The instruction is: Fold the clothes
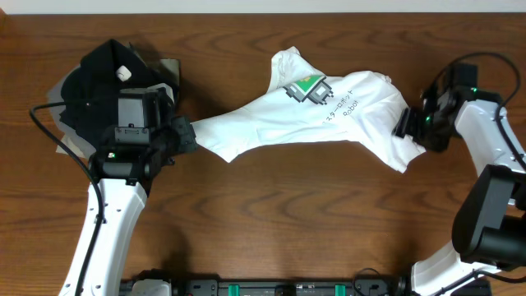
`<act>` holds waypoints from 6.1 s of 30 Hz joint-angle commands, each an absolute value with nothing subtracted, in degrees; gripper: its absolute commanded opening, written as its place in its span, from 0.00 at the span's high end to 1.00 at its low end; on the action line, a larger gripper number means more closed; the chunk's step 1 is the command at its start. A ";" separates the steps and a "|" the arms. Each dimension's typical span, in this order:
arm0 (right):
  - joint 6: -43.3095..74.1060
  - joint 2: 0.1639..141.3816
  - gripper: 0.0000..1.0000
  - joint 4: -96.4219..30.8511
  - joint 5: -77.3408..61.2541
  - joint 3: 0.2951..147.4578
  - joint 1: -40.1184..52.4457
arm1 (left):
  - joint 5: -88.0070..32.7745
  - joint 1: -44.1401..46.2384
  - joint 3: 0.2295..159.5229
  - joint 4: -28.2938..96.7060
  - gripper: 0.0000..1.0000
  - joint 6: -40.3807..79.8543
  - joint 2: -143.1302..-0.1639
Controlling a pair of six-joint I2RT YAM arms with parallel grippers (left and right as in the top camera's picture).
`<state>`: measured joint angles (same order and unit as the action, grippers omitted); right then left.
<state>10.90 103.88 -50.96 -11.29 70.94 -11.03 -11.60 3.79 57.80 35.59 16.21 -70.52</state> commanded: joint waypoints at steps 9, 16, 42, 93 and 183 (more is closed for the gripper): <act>23.11 103.09 0.56 -35.70 -3.77 57.98 -10.59 | -10.87 3.55 58.41 34.68 0.94 15.25 -70.41; 17.76 99.70 0.99 -32.93 -15.38 64.18 -12.40 | -10.85 3.55 58.41 34.44 0.94 15.25 -70.39; 17.54 97.38 0.99 -47.05 -24.21 81.17 -20.45 | -7.86 3.55 58.41 37.65 0.94 15.20 -69.17; 18.44 111.02 0.99 -2.52 -31.55 67.59 -15.68 | -7.90 3.55 58.41 30.70 0.93 15.05 -82.35; 10.74 94.00 0.77 -26.24 -26.81 65.45 -18.61 | -13.04 10.92 58.24 35.46 0.48 2.42 -83.83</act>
<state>10.72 93.06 -25.56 -27.59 65.47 -19.20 -12.25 8.43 57.82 35.42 8.73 -82.70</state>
